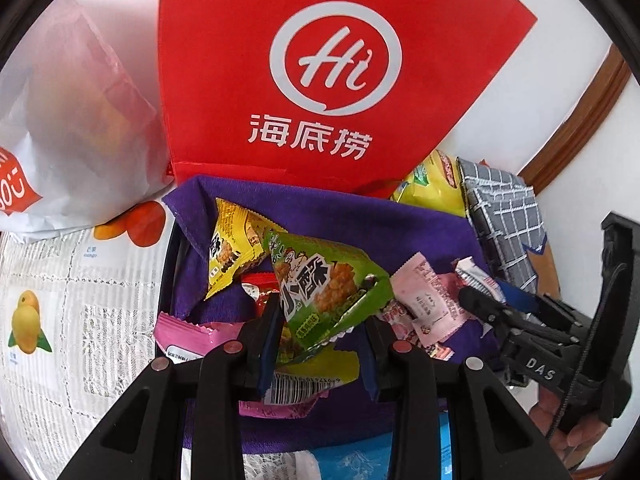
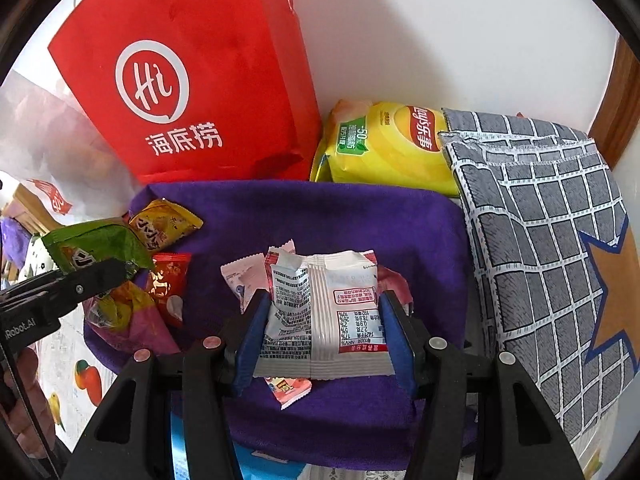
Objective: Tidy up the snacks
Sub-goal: 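Lower the green bag with the left tool while the right lowers the white packet, open both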
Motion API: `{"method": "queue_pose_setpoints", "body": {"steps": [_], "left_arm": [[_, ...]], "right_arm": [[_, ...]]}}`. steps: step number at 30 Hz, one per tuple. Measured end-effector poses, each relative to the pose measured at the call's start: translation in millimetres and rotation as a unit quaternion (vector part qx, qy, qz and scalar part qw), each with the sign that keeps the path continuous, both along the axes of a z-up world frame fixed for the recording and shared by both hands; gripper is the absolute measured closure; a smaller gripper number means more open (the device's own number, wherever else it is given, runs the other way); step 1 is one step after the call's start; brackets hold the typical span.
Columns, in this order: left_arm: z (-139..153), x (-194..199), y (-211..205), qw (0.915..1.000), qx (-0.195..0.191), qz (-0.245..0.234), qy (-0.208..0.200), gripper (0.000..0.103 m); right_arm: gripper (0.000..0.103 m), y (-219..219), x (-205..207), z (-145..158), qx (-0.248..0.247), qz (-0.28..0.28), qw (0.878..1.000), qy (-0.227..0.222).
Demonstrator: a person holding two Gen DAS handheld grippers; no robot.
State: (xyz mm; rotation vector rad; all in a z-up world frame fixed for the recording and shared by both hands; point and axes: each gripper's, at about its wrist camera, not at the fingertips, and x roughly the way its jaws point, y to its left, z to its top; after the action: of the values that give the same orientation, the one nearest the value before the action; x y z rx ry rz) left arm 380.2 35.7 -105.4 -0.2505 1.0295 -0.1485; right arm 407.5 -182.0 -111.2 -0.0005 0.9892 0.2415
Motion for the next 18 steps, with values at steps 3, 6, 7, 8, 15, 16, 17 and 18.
{"method": "queue_pose_setpoints", "body": {"steps": [3, 6, 7, 8, 15, 16, 17, 18], "left_arm": [[-5.8, 3.3, -5.0, 1.0, 0.002, -0.001, 0.007, 0.07], [-6.9, 4.7, -7.9, 1.0, 0.005, -0.002, 0.008, 0.07], [-6.6, 4.5, -7.5, 1.0, 0.004, -0.003, 0.008, 0.07], [-6.5, 4.5, -7.2, 0.9999, 0.003, -0.004, 0.009, 0.07], [-7.9, 4.8, -5.5, 0.9999, 0.002, -0.004, 0.017, 0.07], [-7.6, 4.5, -5.0, 0.9998, 0.002, -0.004, 0.017, 0.07], [-7.3, 4.2, -5.2, 0.9998, 0.003, -0.004, 0.017, 0.07], [-7.0, 4.3, -5.5, 0.9998, 0.003, -0.005, 0.017, 0.07]], "right_arm": [[0.048, -0.2, 0.8, -0.4, 0.0, -0.002, 1.0, 0.0], [0.048, -0.7, 0.7, -1.2, -0.003, -0.005, 1.0, 0.0], [0.048, -0.7, 1.3, -1.8, -0.005, -0.007, 1.0, 0.0], [0.048, -0.8, 1.7, -2.3, -0.007, -0.01, 1.0, 0.001], [0.047, 1.2, 3.1, -3.6, -0.009, -0.007, 1.0, 0.002], [0.047, 1.4, 3.2, -3.7, -0.01, -0.006, 1.0, 0.002], [0.047, 1.3, 3.2, -3.7, -0.011, -0.006, 1.0, 0.002], [0.047, 1.1, 2.9, -3.7, -0.01, -0.006, 1.0, 0.002]]}}
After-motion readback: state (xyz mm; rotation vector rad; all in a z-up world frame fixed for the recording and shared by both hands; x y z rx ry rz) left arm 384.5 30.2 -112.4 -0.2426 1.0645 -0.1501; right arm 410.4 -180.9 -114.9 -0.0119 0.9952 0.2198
